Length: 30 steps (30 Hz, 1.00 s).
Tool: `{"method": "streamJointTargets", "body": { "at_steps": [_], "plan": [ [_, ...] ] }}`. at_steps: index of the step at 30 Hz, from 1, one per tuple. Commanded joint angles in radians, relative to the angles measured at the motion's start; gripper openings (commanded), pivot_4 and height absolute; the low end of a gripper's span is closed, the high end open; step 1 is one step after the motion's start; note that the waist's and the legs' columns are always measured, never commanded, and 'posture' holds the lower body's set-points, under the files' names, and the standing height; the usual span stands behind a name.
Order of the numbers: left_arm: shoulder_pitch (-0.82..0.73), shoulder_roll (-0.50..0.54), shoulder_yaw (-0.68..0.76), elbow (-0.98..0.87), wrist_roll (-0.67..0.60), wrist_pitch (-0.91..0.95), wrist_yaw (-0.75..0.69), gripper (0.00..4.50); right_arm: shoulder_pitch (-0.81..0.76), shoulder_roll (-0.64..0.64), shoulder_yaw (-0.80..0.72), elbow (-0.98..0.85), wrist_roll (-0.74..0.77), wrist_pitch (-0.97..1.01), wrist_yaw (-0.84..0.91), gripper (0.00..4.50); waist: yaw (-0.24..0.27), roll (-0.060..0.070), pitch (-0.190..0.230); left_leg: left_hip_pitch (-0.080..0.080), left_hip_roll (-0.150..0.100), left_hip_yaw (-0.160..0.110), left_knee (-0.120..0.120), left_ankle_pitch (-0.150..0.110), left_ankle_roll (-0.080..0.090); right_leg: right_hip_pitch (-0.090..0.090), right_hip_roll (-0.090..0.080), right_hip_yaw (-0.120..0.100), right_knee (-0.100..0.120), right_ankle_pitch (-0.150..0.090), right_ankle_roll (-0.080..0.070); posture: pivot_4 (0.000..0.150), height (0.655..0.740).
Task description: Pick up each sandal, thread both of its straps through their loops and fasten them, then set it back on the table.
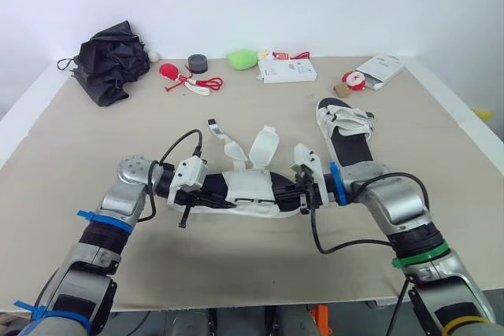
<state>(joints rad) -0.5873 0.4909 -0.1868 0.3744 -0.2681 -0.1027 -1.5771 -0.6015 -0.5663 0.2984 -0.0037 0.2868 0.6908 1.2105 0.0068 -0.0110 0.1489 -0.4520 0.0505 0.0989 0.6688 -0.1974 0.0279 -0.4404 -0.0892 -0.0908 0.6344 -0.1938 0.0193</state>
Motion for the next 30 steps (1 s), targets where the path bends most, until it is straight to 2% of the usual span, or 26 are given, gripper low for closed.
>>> {"method": "streamJointTargets", "body": {
  "at_steps": [1, 8, 16, 19, 20, 21, 23, 24, 25, 27, 28, 29, 30],
  "plan": [
    [0.011, -0.001, 0.011, -0.008, -0.008, -0.048, 0.006, 0.0, -0.01, -0.013, 0.079, 0.005, -0.06, -0.004, -0.008, 0.1, 0.0, 0.0, 0.0, 0.0, 0.0, 0.0, 0.0, 0.0, 0.0, 0.0, 0.0, 0.0, 0.0, -0.001, -0.001, 0.15, 0.74],
    [0.028, -0.007, 0.0, -0.006, 0.003, -0.067, 0.013, 0.0, -0.015, -0.021, 0.181, 0.061, -0.148, 0.012, -0.032, 0.1, 0.0, -0.001, -0.001, 0.005, 0.003, 0.001, 0.001, 0.0, 0.0, 0.004, 0.0, 0.0, 0.0, -0.002, -0.003, 0.15, 0.74],
    [0.042, -0.014, -0.006, -0.026, 0.004, -0.056, 0.03, 0.0, -0.027, -0.01, 0.182, 0.074, -0.142, 0.014, -0.034, 0.1, 0.0, -0.001, -0.002, 0.012, 0.005, 0.001, 0.001, -0.001, -0.001, 0.005, 0.0, 0.0, 0.0, -0.002, -0.004, 0.15, 0.74],
    [0.039, -0.02, 0.003, -0.042, -0.01, 0.019, 0.066, 0.0, -0.029, -0.009, 0.178, 0.079, -0.143, 0.004, -0.034, 0.1, 0.0, -0.001, -0.002, 0.012, 0.005, 0.001, 0.001, 0.0, -0.001, 0.005, 0.0, 0.0, 0.0, -0.002, -0.004, 0.15, 0.74],
    [0.038, -0.017, 0.004, -0.048, -0.012, 0.039, 0.069, 0.63, -0.029, -0.009, 0.177, 0.08, -0.143, 0.0, -0.033, 0.0, 0.0, -0.001, -0.002, 0.012, 0.005, 0.001, 0.001, 0.0, -0.001, 0.006, 0.0, 0.0, 0.0, -0.002, -0.004, 0.15, 0.74],
    [0.04, -0.009, 0.0, -0.058, -0.018, 0.063, 0.057, 0.85, -0.029, -0.01, 0.177, 0.081, -0.143, -0.003, -0.033, 0.0, 0.0, -0.002, -0.002, 0.013, 0.005, 0.001, 0.001, 0.0, -0.001, 0.006, 0.0, 0.0, 0.0, -0.002, -0.004, 0.15, 0.74],
    [0.043, 0.003, -0.005, -0.074, -0.025, 0.09, 0.041, 1.63, -0.029, -0.01, 0.178, 0.082, -0.143, -0.005, -0.032, 0.0, -0.001, -0.002, -0.003, 0.013, 0.005, 0.001, 0.001, 0.0, -0.001, 0.006, 0.0, 0.0, 0.0, -0.002, -0.004, 0.15, 0.74],
    [0.047, 0.013, 0.001, -0.104, -0.048, 0.149, 0.043, 2.15, -0.029, -0.011, 0.179, 0.082, -0.143, -0.008, -0.031, 0.0, -0.001, -0.002, -0.003, 0.013, 0.006, 0.001, 0.001, 0.0, -0.001, 0.005, 0.0, 0.0, 0.0, -0.002, -0.004, 0.15, 0.74],
    [0.049, 0.025, 0.007, -0.135, -0.07, 0.218, 0.05, 2.46, -0.03, -0.013, 0.18, 0.082, -0.144, -0.012, -0.029, 0.0, -0.001, -0.002, -0.003, 0.013, 0.006, 0.001, 0.001, -0.001, -0.002, 0.005, 0.0, 0.0, 0.0, -0.002, -0.004, 0.15, 0.74],
    [0.052, 0.061, 0.009, -0.205, -0.117, 0.391, 0.055, 3.69, -0.031, -0.014, 0.182, 0.084, -0.144, -0.018, -0.027, 0.0, -0.001, -0.002, -0.003, 0.013, 0.008, 0.001, 0.0, -0.001, -0.002, 0.005, 0.002, 0.0, 0.0, -0.002, -0.005, 0.15, 0.74],
    [0.052, 0.084, 0.006, -0.234, -0.138, 0.475, 0.054, 3.69, -0.032, -0.013, 0.182, 0.086, -0.144, -0.02, -0.027, 0.0, -0.002, -0.002, -0.002, 0.013, 0.008, 0.001, 0.0, -0.001, -0.002, 0.005, 0.002, 0.0, 0.0, -0.002, -0.005, 0.15, 0.74],
    [0.052, 0.118, -0.001, -0.27, -0.16, 0.568, 0.045, 4.14, -0.033, -0.013, 0.183, 0.087, -0.143, -0.023, -0.026, 0.0, -0.002, -0.002, -0.002, 0.013, 0.01, 0.001, 0.0, -0.001, -0.003, 0.005, 0.004, 0.0, 0.0, -0.003, -0.006, 0.15, 0.74],
    [0.042, 0.158, 0.006, -0.299, -0.198, 0.677, 0.037, 4.32, -0.034, -0.012, 0.185, 0.088, -0.143, -0.028, -0.024, 0.0, -0.001, -0.002, -0.003, 0.013, 0.01, 0.001, 0.0, -0.001, -0.003, 0.004, 0.005, 0.0, 0.0, -0.003, -0.007, 0.15, 0.74]
  ]
}}
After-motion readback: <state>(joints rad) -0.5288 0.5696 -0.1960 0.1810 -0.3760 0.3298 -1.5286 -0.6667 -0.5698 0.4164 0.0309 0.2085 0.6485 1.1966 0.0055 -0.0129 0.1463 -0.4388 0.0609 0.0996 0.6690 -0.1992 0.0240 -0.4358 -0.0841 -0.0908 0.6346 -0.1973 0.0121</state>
